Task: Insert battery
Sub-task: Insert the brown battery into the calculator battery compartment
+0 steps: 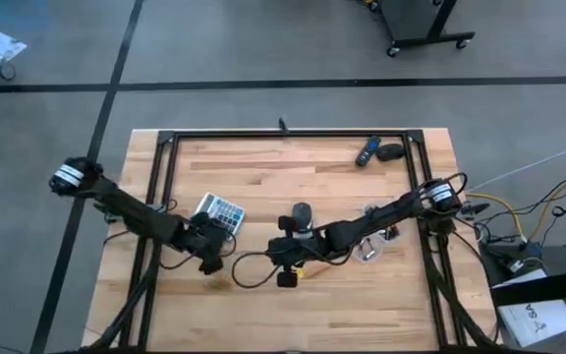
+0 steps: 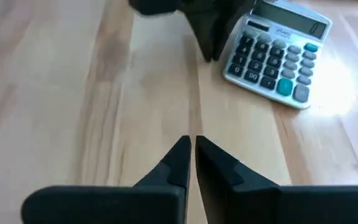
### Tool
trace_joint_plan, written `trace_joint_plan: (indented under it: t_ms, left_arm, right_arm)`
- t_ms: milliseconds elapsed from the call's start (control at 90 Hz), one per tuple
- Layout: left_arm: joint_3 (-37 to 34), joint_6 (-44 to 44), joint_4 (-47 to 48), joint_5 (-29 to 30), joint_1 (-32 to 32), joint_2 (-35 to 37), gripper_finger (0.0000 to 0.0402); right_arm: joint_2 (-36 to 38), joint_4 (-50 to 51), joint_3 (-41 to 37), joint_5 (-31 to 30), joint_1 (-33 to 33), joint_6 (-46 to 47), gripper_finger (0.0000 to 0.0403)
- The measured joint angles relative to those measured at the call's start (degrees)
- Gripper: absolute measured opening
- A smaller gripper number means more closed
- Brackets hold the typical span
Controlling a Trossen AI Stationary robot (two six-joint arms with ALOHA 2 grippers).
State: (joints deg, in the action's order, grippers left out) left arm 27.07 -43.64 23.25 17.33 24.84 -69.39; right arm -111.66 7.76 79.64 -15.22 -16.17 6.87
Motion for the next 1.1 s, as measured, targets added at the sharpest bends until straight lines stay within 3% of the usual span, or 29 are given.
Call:
trace_joint_plan:
  t_ms: [78,222,367,578,811,967,1100]
  left_arm:
    - [0.0,2.1,-4.0,1.5,0.0,1.9,0.0027]
    - [0.1,10.4,-17.6,9.6,-1.7,3.4,0.0027]
    - [0.1,16.1,-27.6,10.2,-6.9,0.7,0.0027]
    - [0.1,16.6,-28.7,10.3,-15.0,-6.5,0.0027]
    - [0.1,16.2,-35.2,11.7,-17.7,-14.5,0.0027]
    - [0.1,14.4,-33.7,12.1,-17.9,-16.5,0.0027]
    - [0.1,10.4,-26.8,11.3,-17.8,-15.0,0.0027]
  right_arm:
    - [0.0,-0.2,-0.1,0.0,0.0,0.0,0.0007]
    - [0.0,-4.1,-0.2,-0.2,0.0,-0.7,0.0007]
    - [0.0,-7.8,-0.2,0.0,-0.2,-0.7,0.0007]
    - [0.0,-11.4,-0.2,-1.2,-3.0,-0.5,0.0007]
    - [0.0,-12.8,-0.2,-19.5,-6.8,-0.5,0.0007]
    - [0.0,-12.0,-0.3,-19.3,-7.2,-0.5,0.0007]
    - [0.0,-10.5,-0.6,-19.2,-7.2,-0.4,0.0007]
